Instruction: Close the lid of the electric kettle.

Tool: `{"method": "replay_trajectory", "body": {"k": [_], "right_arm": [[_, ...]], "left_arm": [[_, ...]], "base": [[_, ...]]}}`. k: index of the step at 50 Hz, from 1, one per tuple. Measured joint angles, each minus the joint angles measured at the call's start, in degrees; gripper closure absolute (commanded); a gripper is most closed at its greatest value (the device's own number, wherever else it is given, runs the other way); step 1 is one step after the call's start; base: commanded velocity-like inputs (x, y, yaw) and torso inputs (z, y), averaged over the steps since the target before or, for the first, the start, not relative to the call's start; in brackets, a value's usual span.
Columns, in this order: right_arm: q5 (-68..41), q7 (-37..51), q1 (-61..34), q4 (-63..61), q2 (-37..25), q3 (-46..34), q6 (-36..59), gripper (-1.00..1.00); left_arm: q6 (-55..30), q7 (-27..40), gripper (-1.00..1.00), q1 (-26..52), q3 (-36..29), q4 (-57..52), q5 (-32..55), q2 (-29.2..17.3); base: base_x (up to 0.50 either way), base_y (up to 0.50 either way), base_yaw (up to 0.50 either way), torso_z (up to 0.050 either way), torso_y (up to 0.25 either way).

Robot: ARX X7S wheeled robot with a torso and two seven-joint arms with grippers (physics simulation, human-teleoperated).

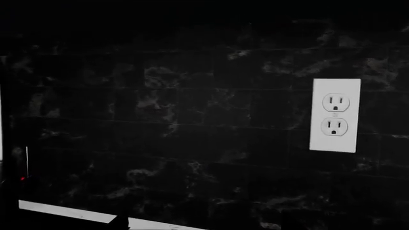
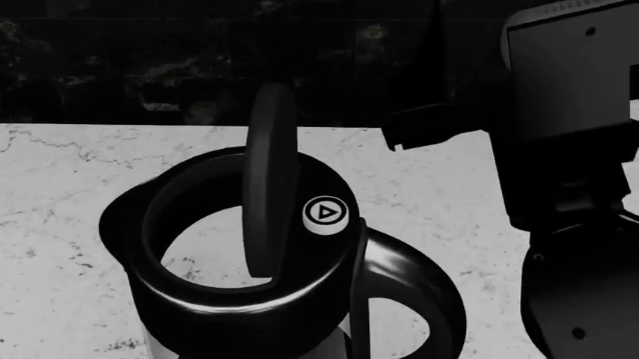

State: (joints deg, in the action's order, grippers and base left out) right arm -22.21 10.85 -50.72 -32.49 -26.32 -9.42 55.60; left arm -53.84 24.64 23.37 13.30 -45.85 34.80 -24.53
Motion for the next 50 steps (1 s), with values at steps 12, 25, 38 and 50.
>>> {"method": "replay_trajectory", "body": {"k": [12,25,38,50], "right_arm": [[-0.15,-0.92,0.43,2.18,1.6,-1.44,-3.03,-1.0],[-1.66,-0.96,1.71,0.16,3.63,-1.83,-3.6,-1.0],[-3.31,-0.81,2.09,-1.34,5.49,-1.85,-2.78,-1.0],[-3.46,-0.64,2.66,-0.81,6.3,-1.77,-3.95,-1.0]], "left_arm": [[0.94,0.49,-1.0,-0.64,-0.14,0.05,-0.44,0.24],[1.68,0.81,-1.0,-1.14,0.14,0.12,-0.6,0.12],[2.26,1.06,-1.0,-2.1,0.69,0.12,-0.53,0.05],[4.17,0.94,-1.0,-3.04,0.26,1.64,-1.66,0.28]], "base": [[0.0,0.0,0.0,0.0,0.0],[0.0,0.0,0.0,0.0,0.0],[0.0,0.0,0.0,0.0,0.0],[0.0,0.0,0.0,0.0,0.0]]}}
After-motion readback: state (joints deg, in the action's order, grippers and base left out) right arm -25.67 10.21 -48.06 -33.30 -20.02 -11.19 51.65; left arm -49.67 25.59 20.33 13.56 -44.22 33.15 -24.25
